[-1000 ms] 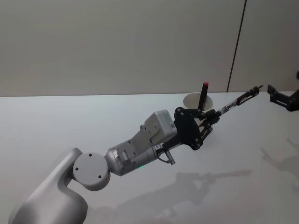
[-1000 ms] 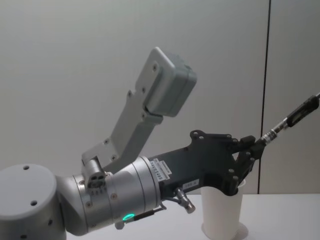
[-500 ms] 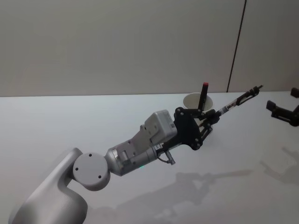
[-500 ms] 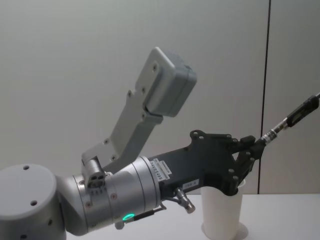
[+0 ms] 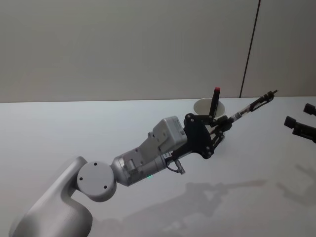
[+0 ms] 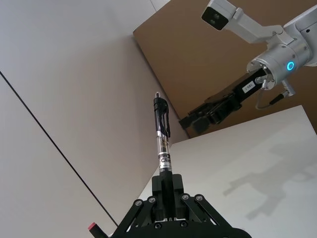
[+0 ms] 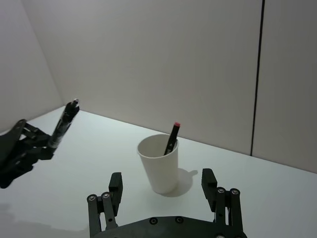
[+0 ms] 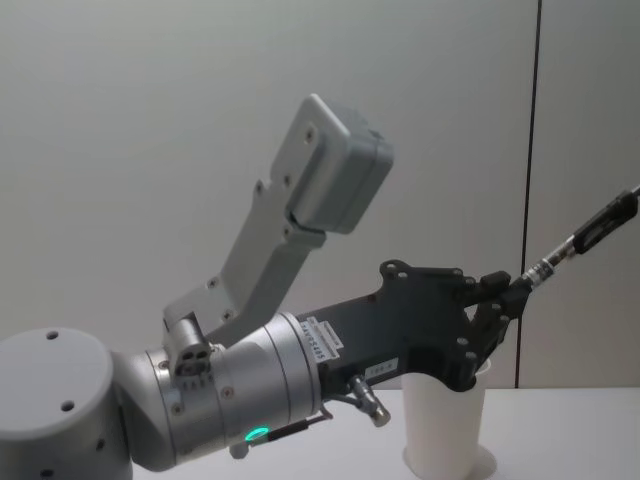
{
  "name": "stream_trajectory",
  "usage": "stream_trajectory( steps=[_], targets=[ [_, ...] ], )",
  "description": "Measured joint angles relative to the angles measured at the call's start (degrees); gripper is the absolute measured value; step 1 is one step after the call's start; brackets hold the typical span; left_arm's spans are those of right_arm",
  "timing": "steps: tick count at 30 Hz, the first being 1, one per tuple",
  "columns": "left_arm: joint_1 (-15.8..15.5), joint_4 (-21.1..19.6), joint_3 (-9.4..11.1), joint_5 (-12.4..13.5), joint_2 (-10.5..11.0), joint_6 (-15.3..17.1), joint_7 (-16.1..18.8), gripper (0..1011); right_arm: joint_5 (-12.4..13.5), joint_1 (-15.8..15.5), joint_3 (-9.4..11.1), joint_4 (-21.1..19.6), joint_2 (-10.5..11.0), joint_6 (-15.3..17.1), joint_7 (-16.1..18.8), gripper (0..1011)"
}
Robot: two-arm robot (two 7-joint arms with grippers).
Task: Place the pen into the pen holder.
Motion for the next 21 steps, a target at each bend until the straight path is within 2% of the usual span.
stream_trajectory(
  steps=[5,12,21],
  targets=[
    [0.0,0.0,0.0,0.0,0.0,0.0,0.0,129,3.8,0.0,0.4,1.4,0.7,0.8,4.1,1001],
    [0.0,0.0,0.0,0.0,0.0,0.0,0.0,129,7.7,0.2,0.5,3.1,1.3,2.1,7.9,1001],
    [0.0,0.0,0.0,0.0,0.0,0.0,0.0,129,12.2,0.6,0.0,4.9,1.6,4.5,11.2,1001]
  ],
)
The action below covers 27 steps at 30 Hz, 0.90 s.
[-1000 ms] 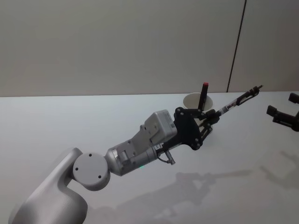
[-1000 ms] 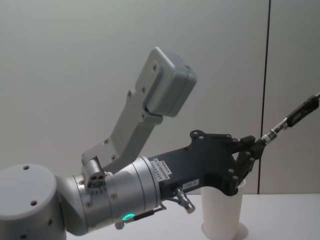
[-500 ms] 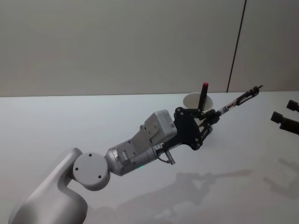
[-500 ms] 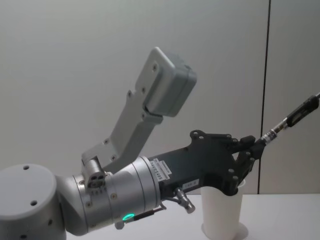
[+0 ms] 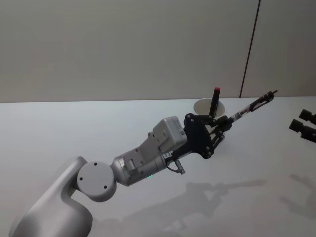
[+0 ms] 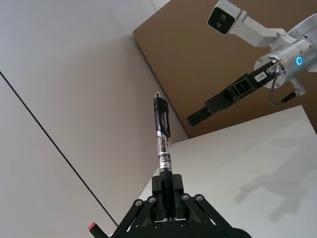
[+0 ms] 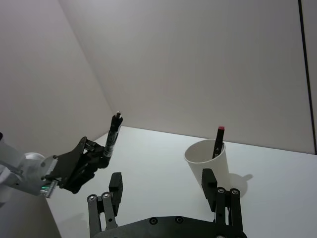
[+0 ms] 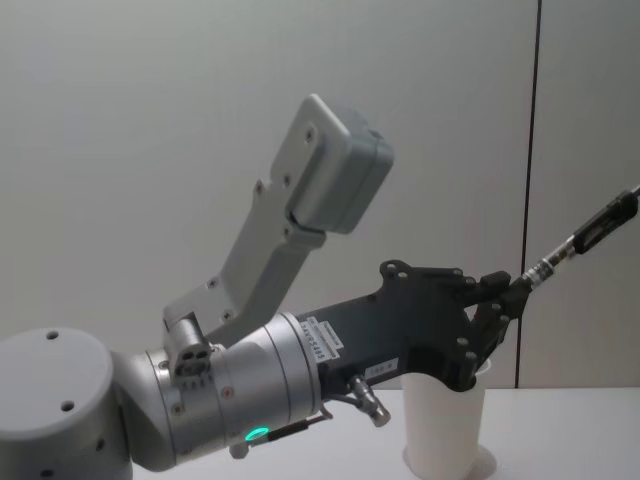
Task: Place the pen into the pen holder.
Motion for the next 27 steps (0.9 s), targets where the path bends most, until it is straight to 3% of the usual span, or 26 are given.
stream_trajectory(
  steps=[16,27],
  targets=[
    [0.0,0.0,0.0,0.0,0.0,0.0,0.0,129,4.7,-0.1,-2.6,0.7,-1.3,1.4,1.4,1002],
    [0.0,0.0,0.0,0.0,0.0,0.0,0.0,129,6.8,-0.3,-4.7,0.1,-2.7,-1.0,0.9,1001]
  ],
)
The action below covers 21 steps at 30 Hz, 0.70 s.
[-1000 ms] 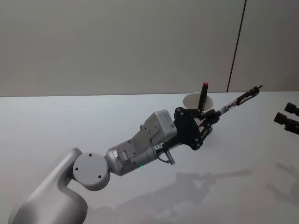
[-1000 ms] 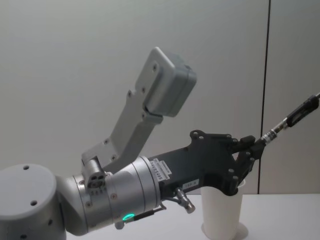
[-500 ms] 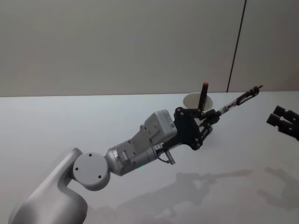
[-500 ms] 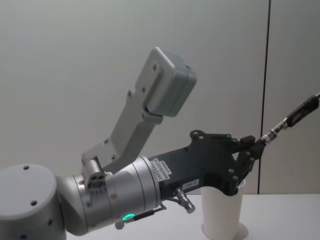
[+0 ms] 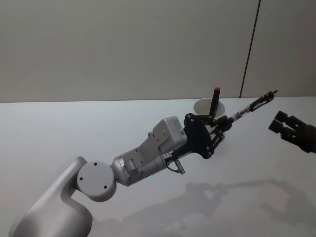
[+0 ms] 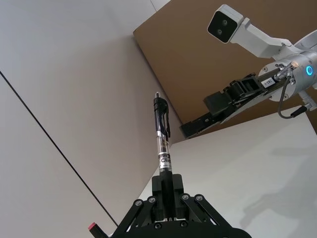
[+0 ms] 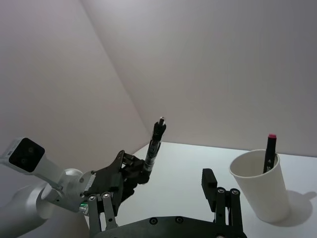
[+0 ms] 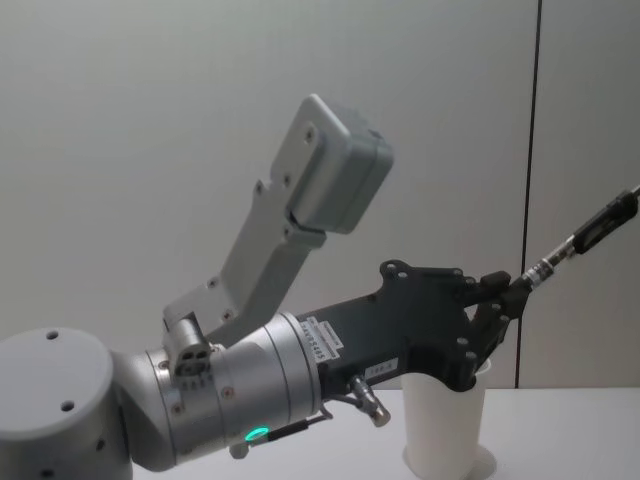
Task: Place the pen into the pen holder.
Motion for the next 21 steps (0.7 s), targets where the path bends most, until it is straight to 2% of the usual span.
stream_trajectory(
  steps=[12,21],
  targets=[
    [0.0,0.0,0.0,0.0,0.0,0.0,0.0,129,3.1,0.3,-1.7,-0.1,-1.3,-2.4,-1.3,1001],
    [0.0,0.0,0.0,0.0,0.0,0.0,0.0,129,5.6,0.2,-2.8,-0.3,-2.3,-4.9,-4.3,1001]
  ],
)
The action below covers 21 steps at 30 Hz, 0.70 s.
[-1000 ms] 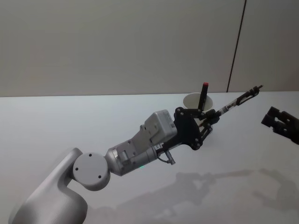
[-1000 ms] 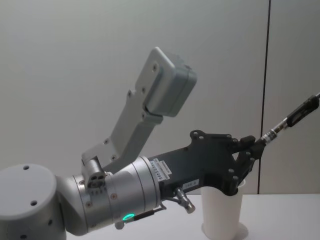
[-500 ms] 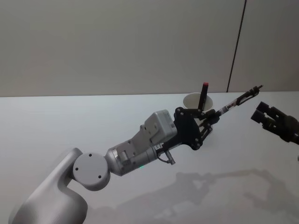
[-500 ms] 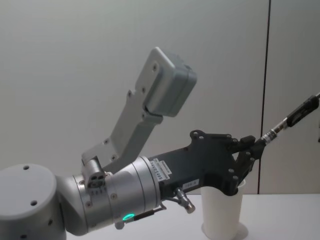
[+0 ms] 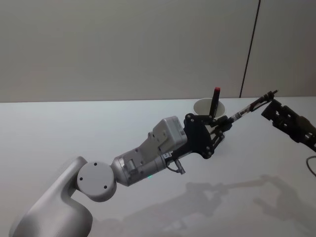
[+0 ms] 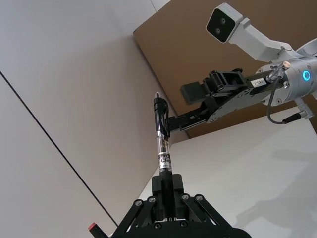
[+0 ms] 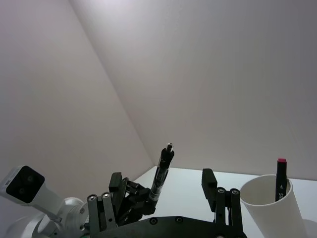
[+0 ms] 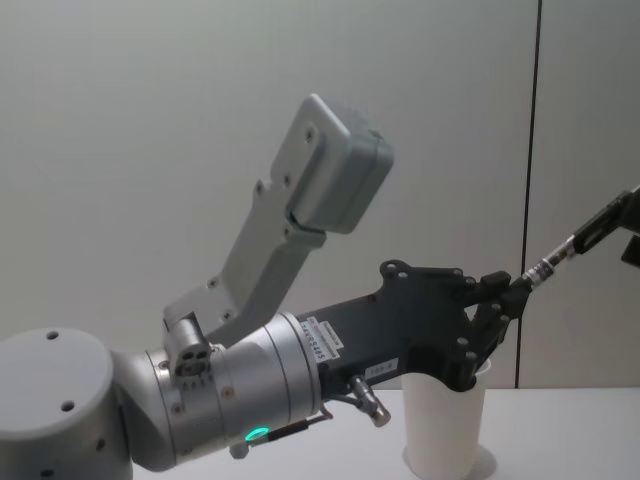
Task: Place the pen into the pen holder.
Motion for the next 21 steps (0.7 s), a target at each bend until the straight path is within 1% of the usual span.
stream_trajectory(
  steps=[10,21],
  targets=[
    [0.0,0.0,0.0,0.0,0.0,0.0,0.0,129,1.7,-0.3,-1.1,-0.3,-0.9,-1.3,-2.6,1001],
    [0.0,0.0,0.0,0.0,0.0,0.0,0.0,129,3.4,-1.0,-2.0,-0.7,-1.3,-2.0,-4.3,1001]
  ],
)
